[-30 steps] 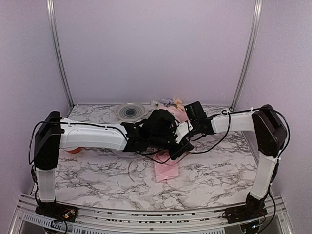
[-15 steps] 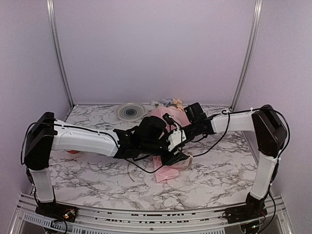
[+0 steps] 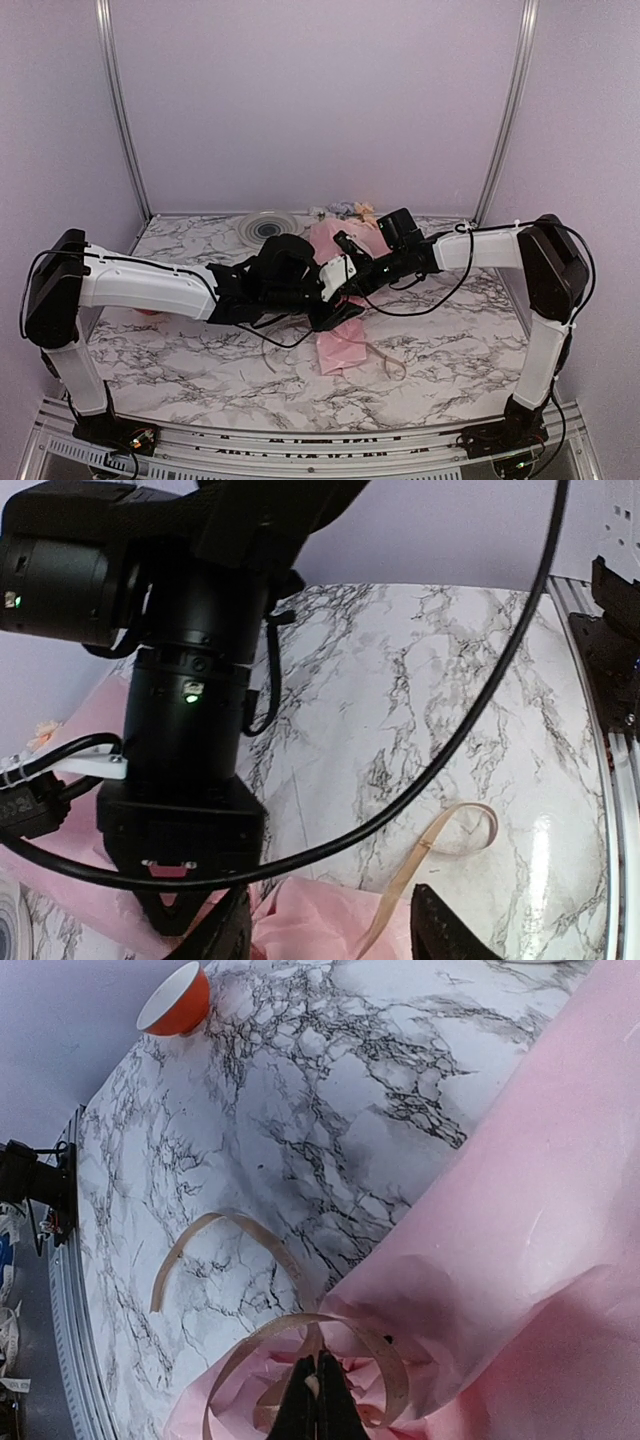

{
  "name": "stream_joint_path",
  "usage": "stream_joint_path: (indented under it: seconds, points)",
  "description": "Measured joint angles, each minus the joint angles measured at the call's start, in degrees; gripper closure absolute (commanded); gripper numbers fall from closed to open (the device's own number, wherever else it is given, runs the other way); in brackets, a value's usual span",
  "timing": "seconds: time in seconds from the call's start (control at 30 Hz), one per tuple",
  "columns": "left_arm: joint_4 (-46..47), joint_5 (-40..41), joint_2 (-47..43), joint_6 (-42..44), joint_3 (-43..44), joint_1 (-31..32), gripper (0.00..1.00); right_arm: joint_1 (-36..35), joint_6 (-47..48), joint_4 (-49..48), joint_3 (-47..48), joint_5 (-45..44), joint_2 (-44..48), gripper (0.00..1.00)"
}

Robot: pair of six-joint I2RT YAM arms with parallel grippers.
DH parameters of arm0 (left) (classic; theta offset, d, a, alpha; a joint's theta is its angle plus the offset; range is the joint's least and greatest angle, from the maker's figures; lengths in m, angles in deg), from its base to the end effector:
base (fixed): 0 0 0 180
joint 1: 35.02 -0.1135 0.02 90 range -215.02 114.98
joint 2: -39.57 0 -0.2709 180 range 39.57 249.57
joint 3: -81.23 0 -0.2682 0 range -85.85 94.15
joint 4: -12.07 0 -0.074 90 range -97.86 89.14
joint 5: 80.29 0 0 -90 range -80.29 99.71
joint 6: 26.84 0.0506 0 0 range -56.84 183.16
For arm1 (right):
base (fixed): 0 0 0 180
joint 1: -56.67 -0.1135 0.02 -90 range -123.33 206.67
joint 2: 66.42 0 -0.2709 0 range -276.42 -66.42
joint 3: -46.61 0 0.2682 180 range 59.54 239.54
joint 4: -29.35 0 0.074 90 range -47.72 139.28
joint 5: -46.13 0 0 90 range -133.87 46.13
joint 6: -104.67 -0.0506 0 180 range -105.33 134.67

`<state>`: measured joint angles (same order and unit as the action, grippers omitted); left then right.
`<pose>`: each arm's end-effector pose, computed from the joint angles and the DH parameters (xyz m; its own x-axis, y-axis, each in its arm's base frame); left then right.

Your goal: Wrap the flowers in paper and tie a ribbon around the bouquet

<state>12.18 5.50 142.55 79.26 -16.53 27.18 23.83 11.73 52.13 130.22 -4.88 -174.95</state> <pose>0.2057 -0.3982 0.2386 0.0957 0.4116 -0.9063 0.9239 0.3021 0.2347 0.3403 0.2575 0.1735 -0.6605 -0.3789 -0.6483 -0.7444 0.4434 0.4993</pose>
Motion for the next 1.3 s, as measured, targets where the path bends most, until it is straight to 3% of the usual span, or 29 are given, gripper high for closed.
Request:
stream_joint_path:
  seconds: [0.27,0.53,0.77,1.07,1.23,1.3]
  points:
    - [4.7,7.8,-2.6,-11.6,-5.7,-9.4,0.44,0.0,-3.2,-1.5,0.0,0.1,0.0,1.0]
    - [15.0,6.5,-0.9,-14.4,-13.5,-8.8,0.47,-1.2,-10.1,-6.9,-1.1,0.0,0.8,1.0]
    - [21.2,5.7,3.9,-15.8,-13.8,-9.3,0.5,-2.7,-13.5,-9.4,-1.3,-0.6,0.9,1.0]
    - [24.3,2.0,8.1,-18.3,-12.1,-9.9,0.78,-3.6,-16.3,-11.6,-1.6,-1.7,1.3,1.0]
    - [25.6,0.5,8.8,-19.3,-12.1,-9.9,1.0,-3.8,-16.9,-12.0,-1.6,-2.0,1.3,1.0]
    - [26.2,0.2,8.8,-20.0,-12.1,-9.9,1.0,-3.9,-16.8,-11.9,-1.6,-2.1,1.3,0.9]
